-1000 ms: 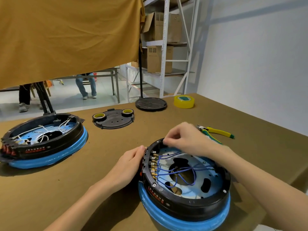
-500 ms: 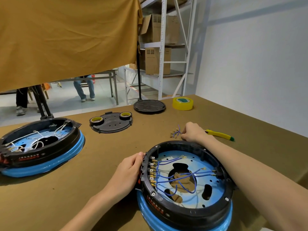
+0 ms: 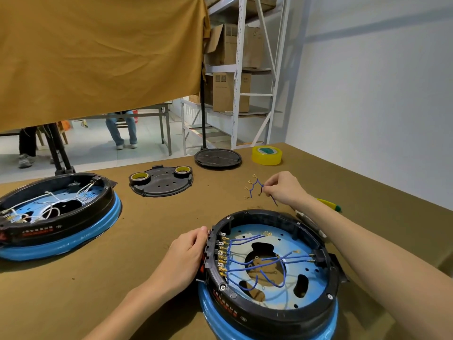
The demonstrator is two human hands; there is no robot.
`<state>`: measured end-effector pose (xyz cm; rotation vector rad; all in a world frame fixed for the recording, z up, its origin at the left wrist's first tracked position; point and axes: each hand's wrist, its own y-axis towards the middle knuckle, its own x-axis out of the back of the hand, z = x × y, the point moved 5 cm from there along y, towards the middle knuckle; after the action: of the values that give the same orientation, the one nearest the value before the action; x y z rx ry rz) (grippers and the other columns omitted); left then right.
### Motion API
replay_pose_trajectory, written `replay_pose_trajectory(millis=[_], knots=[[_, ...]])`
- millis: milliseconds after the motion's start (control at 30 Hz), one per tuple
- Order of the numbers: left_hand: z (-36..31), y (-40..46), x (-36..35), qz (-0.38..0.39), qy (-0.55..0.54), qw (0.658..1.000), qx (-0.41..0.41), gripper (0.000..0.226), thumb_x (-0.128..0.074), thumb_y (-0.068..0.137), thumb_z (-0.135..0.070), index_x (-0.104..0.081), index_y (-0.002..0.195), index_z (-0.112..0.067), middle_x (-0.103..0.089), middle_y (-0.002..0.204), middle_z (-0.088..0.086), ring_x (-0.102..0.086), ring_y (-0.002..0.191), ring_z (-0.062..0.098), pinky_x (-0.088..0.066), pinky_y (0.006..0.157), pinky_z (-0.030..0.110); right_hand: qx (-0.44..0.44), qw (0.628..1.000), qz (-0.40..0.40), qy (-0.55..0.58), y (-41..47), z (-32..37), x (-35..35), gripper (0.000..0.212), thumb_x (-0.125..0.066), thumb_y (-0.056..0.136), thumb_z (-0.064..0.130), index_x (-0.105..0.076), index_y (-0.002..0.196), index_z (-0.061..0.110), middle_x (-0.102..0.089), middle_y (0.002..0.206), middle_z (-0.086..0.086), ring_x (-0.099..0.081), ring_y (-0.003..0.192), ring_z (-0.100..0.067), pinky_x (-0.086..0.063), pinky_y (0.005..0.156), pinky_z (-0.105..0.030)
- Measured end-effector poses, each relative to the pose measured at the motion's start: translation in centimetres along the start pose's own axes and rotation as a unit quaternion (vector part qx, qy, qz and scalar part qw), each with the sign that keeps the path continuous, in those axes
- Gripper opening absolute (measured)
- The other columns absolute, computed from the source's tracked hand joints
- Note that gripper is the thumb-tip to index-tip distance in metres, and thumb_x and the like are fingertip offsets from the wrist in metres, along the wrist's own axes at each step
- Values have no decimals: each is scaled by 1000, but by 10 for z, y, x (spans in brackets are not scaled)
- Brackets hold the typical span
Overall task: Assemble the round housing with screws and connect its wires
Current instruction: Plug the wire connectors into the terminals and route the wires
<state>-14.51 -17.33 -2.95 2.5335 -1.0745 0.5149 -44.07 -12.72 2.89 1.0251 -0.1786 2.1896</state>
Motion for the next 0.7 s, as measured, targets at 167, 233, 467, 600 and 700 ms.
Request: replay_pose_trajectory(millis=[167, 233, 467, 600, 700], knots=[[-1, -2, 2, -12, 8, 1000, 0, 63, -29, 104, -56, -66, 91, -6, -73, 88, 8, -68, 88, 27, -52, 88, 54, 4, 998, 57, -25, -10, 1, 2, 12, -72, 92, 10, -75, 80, 11, -73, 79, -5, -63, 68, -12, -47, 63, -24], [1, -3, 1, -9, 12, 1000, 2, 60, -30, 107, -51, -67, 93, -6, -74, 89, 7, -68, 89, 26, -51, 90, 54, -13, 997, 69, -29, -12, -5, 3, 11, -72, 93, 12, -76, 86, 5, -72, 76, -7, -61, 63, -13, -46, 55, -22], [-1, -6, -1, 18, -4, 1000, 19, 69, -24, 102, -64, -73, 100, -16, -77, 98, 0, -71, 93, 14, -52, 92, 44, -99, 988, 107, -47, -13, -30, 4, 23, -70, 95, 23, -66, 79, 8, -63, 67, -7, -57, 56, -19, -46, 49, -26], [-5, -7, -1, 39, -20, 999, 14, 61, -29, 97, -76, -72, 109, -34, -75, 107, -14, -68, 103, 3, -50, 96, 33, -26, 978, 6, -208, -3, -20, 3, 17, -64, 94, 24, -70, 103, 11, -71, 102, -9, -67, 95, -30, -58, 85, -42], [-7, -5, 0, 51, -20, 998, 10, 49, -40, 92, -71, -70, 109, -36, -75, 106, -16, -69, 100, 3, -52, 91, 33, -37, 974, 57, -216, 2, -16, -11, 19, -66, 93, 25, -71, 102, 9, -72, 105, -10, -68, 95, -29, -59, 88, -44]])
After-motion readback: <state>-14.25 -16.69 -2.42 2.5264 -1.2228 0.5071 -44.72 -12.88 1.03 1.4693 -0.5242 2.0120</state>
